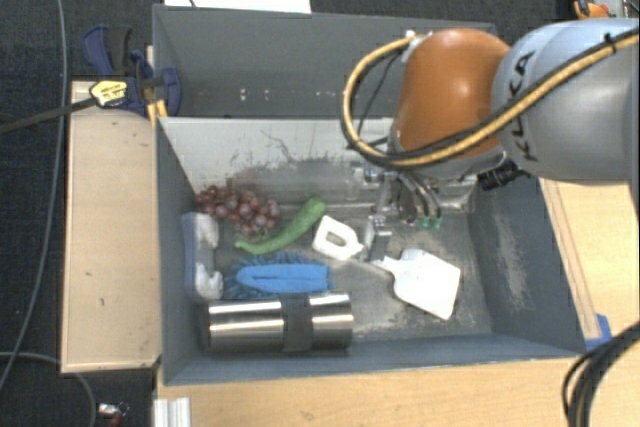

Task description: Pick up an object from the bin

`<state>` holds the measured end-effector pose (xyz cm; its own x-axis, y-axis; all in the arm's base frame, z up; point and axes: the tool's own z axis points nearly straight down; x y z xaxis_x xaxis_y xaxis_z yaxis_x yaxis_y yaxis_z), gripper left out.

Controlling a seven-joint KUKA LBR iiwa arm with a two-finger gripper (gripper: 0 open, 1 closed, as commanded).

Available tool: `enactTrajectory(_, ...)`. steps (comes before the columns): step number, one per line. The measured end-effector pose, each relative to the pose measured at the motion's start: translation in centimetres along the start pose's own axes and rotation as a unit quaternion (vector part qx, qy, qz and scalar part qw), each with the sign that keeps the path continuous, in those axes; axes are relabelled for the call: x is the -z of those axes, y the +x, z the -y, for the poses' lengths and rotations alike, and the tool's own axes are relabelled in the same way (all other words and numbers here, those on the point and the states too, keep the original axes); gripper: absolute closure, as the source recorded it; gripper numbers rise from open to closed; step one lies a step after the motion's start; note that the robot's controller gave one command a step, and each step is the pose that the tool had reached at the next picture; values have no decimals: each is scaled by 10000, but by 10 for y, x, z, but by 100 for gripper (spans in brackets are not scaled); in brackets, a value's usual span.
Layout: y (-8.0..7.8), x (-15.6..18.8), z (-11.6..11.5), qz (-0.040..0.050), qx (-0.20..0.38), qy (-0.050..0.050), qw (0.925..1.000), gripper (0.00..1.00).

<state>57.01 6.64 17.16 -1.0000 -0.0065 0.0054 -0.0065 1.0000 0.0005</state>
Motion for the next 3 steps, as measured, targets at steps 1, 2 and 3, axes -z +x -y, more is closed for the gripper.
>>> enactTrajectory(1, -2, 5, 0, 40, -17, -2, 10000, 0)
enactTrajectory(2, 9, -102, 54, 28, -812, -3, 9967, 0)
enactTrajectory(3, 1, -20, 43, 93, -716, -24, 9974, 0)
